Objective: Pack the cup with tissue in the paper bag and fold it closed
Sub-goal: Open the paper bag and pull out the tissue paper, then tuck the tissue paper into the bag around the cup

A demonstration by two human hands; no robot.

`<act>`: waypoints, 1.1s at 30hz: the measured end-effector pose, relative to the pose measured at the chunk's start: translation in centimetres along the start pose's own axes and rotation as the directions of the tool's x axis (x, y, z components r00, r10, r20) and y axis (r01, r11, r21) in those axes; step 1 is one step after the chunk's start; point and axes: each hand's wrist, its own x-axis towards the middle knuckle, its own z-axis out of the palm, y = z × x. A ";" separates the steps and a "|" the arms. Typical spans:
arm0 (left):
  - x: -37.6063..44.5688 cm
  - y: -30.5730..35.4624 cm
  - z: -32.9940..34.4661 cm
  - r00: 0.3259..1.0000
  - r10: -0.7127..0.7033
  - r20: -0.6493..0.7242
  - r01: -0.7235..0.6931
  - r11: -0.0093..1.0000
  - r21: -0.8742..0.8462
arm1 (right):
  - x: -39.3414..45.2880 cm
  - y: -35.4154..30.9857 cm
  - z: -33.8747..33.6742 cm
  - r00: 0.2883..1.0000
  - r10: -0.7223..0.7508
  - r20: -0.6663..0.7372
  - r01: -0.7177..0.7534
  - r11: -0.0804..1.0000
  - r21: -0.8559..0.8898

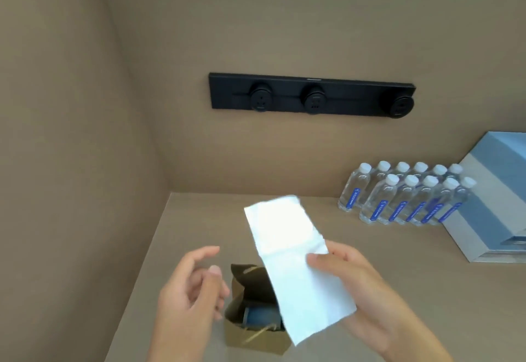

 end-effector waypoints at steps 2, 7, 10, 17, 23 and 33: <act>-1.1 2.4 0.9 0.994 0.026 0.102 -0.011 0.990 -0.142 | -0.5 0.3 0.8 0.993 -0.094 0.066 0.092 0.995 0.031; -1.9 5.0 3.3 0.970 0.153 0.187 -0.098 0.956 -0.275 | -1.1 0.7 2.2 0.960 -0.280 -0.030 0.274 0.953 -0.130; -1.4 5.0 3.6 0.974 0.191 0.121 -0.171 0.972 -0.160 | -1.5 1.0 2.5 0.902 -0.425 -0.083 0.400 0.891 -0.216; -1.3 5.0 3.7 0.970 0.232 0.074 -0.236 0.971 0.040 | -1.6 1.1 1.8 0.724 -0.663 -0.188 0.546 0.719 -0.429; -1.2 5.1 3.3 0.967 0.252 0.038 -0.255 0.959 0.127 | -1.3 1.2 1.6 0.672 -0.726 -0.143 0.535 0.610 -0.585; -1.3 5.2 2.2 0.965 0.255 0.053 -0.260 0.955 0.145 | -0.6 0.7 2.3 0.760 -0.649 -0.044 0.471 0.596 -0.650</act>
